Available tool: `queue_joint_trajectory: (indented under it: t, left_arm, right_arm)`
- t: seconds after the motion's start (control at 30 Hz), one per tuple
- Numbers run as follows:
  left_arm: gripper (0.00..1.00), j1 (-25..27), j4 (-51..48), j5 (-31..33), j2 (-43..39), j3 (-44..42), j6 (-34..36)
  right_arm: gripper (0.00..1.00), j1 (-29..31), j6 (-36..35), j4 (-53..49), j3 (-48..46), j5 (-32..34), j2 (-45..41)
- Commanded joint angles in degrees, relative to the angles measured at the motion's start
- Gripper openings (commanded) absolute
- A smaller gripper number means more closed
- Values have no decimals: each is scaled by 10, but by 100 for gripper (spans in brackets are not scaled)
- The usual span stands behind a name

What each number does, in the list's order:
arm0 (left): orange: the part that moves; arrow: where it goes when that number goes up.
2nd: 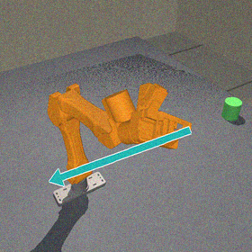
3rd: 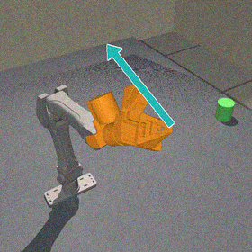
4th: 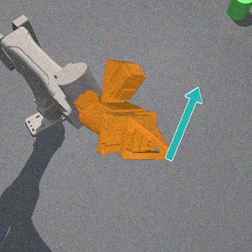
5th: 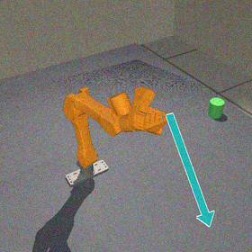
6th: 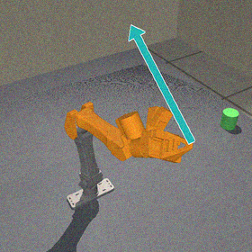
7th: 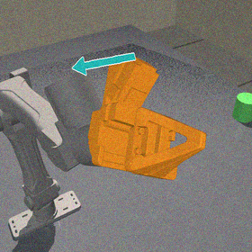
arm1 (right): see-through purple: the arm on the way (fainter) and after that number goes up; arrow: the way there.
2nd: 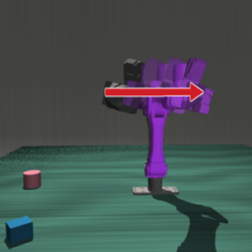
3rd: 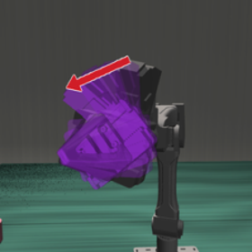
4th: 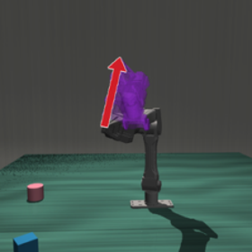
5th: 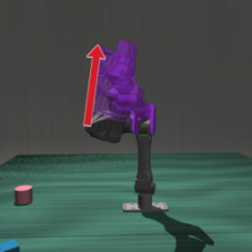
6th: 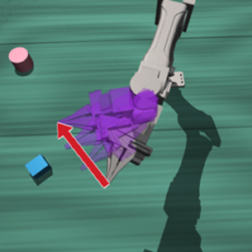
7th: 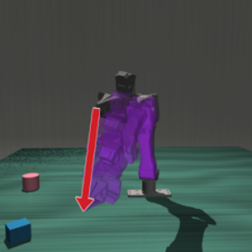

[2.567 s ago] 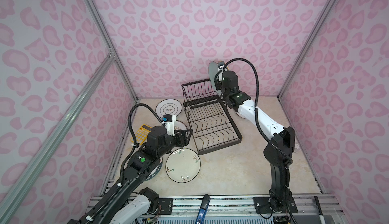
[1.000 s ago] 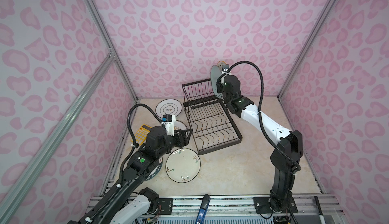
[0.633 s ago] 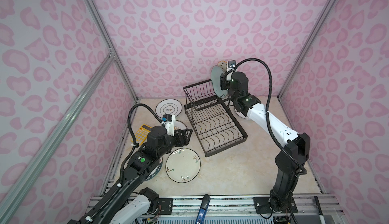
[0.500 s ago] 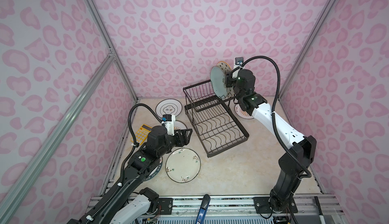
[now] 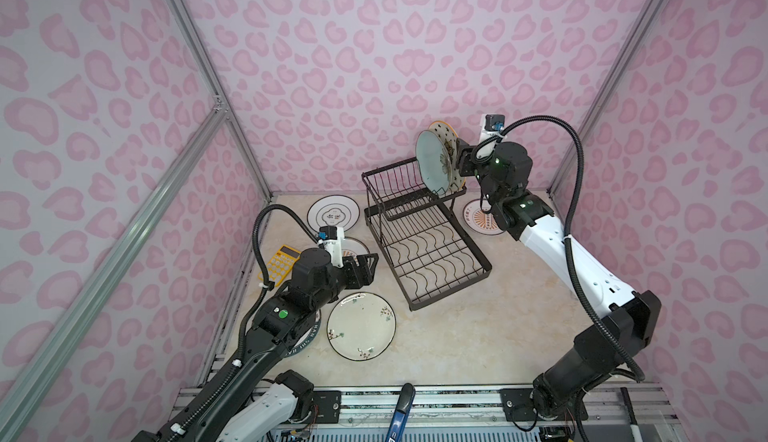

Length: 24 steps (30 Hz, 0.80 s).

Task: Load the plates into the dish rack
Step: 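Open the right gripper and withdraw it while the left reaches the berry plate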

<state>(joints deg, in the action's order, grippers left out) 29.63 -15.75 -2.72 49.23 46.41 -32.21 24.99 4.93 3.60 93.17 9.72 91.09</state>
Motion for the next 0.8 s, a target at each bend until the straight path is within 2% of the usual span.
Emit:
queue_joint_trajectory:
  t: [0.0, 0.23, 0.47, 0.77]
  left_arm:
    - [84, 0, -11, 28, 0, 17, 25]
    - [84, 0, 4, 47, 17, 22, 35]
    - [84, 0, 55, 60, 46, -21, 11]
    - [83, 0, 86, 80, 43, -58, -4]
  right_arm:
    - [68, -14, 36, 34, -48, -47, -38]
    - [69, -19, 57, 88, -237, -37, -152]
    - [69, -17, 104, 139, -417, -43, -234]
    - [69, -17, 154, 166, -533, -66, -273]
